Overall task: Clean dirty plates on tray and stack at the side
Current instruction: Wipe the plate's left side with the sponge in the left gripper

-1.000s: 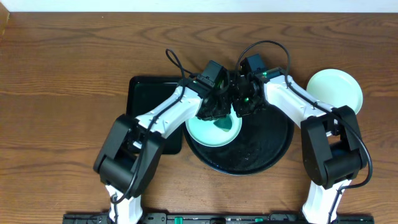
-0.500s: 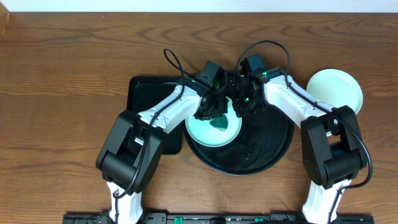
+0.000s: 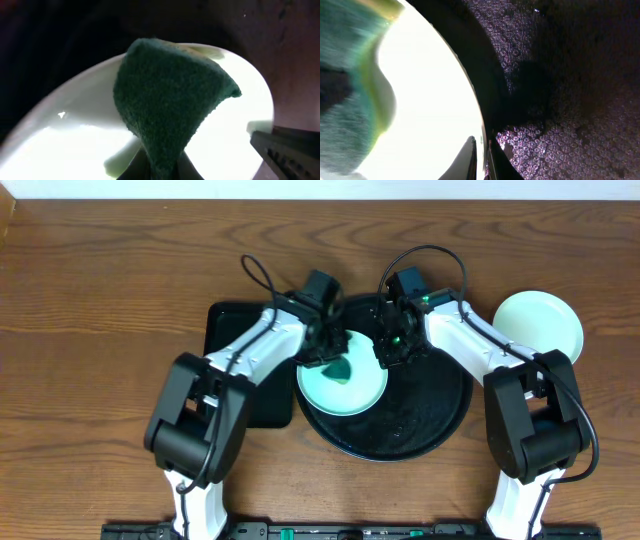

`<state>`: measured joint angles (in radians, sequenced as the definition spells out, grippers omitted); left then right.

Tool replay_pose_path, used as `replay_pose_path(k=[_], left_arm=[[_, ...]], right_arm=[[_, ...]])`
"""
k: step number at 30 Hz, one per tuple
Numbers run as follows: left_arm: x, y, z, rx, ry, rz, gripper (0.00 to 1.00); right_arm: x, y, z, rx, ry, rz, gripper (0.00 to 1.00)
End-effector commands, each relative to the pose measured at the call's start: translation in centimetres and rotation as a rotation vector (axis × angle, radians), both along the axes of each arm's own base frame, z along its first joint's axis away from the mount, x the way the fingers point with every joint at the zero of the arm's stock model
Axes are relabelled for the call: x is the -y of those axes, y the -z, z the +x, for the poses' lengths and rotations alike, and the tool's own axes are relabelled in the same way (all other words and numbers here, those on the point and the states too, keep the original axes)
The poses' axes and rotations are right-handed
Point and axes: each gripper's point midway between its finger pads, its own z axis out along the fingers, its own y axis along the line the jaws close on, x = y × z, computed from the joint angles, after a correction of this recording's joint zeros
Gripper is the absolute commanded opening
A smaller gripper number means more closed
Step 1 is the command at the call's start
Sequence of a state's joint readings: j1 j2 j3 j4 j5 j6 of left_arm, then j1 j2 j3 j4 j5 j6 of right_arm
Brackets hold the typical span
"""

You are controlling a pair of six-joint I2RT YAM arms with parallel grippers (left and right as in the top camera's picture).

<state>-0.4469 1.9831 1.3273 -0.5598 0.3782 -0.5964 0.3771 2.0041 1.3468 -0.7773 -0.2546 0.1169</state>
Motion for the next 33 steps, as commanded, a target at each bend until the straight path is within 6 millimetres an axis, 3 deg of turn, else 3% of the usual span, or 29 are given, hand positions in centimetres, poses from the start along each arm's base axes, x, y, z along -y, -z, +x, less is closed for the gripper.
replay_pose_path(k=[1, 5, 8, 16, 28, 33], left_arm=[[1.1, -4.3, -0.1, 0.023, 0.027, -0.158, 0.07], [1.3, -6.9, 0.0, 0.091, 0.057, -0.186, 0.07], [-0.4, -7.0, 0.4, 0.127, 0.026, -0.094, 0.08], [-5.0, -4.1, -0.7, 0.096, -0.024, 0.213, 0.08], [-5.7, 1.0, -1.9, 0.060, -0.006, 0.298, 0.08], [-4.4, 2.5, -2.8, 0.014, 0.024, 0.258, 0.07]], right_arm=[[-0.2, 0.5, -0.3, -0.014, -0.020, 0.006, 0.07], [-0.2, 0.5, -0.3, -0.015, -0.021, 0.005, 0.07], [-0.2, 0.5, -0.4, -0.017, -0.021, 0.005, 0.07], [-0.2, 0.5, -0.4, -0.017, -0.021, 0.005, 0.07], [-0.2, 0.5, -0.3, -0.016, -0.021, 0.005, 0.08], [-0.2, 0.5, -0.3, -0.015, -0.021, 0.006, 0.08]])
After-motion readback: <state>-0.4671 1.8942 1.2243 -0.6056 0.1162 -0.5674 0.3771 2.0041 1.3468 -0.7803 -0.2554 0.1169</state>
